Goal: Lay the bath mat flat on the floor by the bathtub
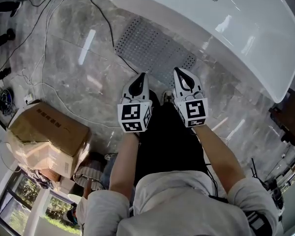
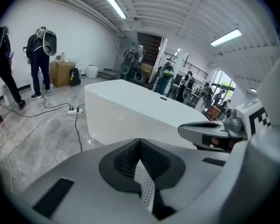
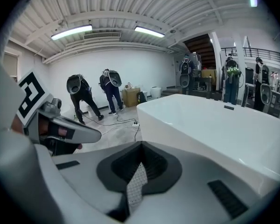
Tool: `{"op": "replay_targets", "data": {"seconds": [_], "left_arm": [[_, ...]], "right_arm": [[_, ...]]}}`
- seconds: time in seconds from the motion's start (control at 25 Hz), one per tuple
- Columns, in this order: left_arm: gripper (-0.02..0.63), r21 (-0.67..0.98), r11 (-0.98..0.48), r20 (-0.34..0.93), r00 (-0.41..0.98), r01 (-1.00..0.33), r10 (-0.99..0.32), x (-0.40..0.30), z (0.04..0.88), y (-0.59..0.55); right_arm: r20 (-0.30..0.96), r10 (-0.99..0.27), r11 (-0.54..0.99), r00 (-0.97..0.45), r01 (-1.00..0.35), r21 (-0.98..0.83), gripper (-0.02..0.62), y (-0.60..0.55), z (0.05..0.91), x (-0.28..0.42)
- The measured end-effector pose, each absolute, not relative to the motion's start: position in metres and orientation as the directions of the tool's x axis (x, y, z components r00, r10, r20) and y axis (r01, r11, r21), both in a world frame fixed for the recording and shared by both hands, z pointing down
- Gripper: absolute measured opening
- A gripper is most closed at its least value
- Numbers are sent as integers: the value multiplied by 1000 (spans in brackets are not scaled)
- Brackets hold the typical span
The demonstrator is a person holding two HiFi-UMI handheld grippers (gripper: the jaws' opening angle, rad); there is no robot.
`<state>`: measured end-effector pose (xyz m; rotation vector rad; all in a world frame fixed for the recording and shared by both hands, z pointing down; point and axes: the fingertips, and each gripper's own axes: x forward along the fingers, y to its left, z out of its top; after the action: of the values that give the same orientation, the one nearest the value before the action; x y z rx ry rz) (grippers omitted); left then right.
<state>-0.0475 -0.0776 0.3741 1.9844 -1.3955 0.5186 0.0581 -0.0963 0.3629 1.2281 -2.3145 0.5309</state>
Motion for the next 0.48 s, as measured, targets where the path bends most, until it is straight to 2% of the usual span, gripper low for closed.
{"op": "replay_targets", "data": {"seconds": [0.48], "left_arm": [[11, 210, -226, 553, 306, -951, -775, -17, 241, -48]], "right_arm": [[396, -720, 587, -570, -805, -92, 5, -63, 218, 75]]}}
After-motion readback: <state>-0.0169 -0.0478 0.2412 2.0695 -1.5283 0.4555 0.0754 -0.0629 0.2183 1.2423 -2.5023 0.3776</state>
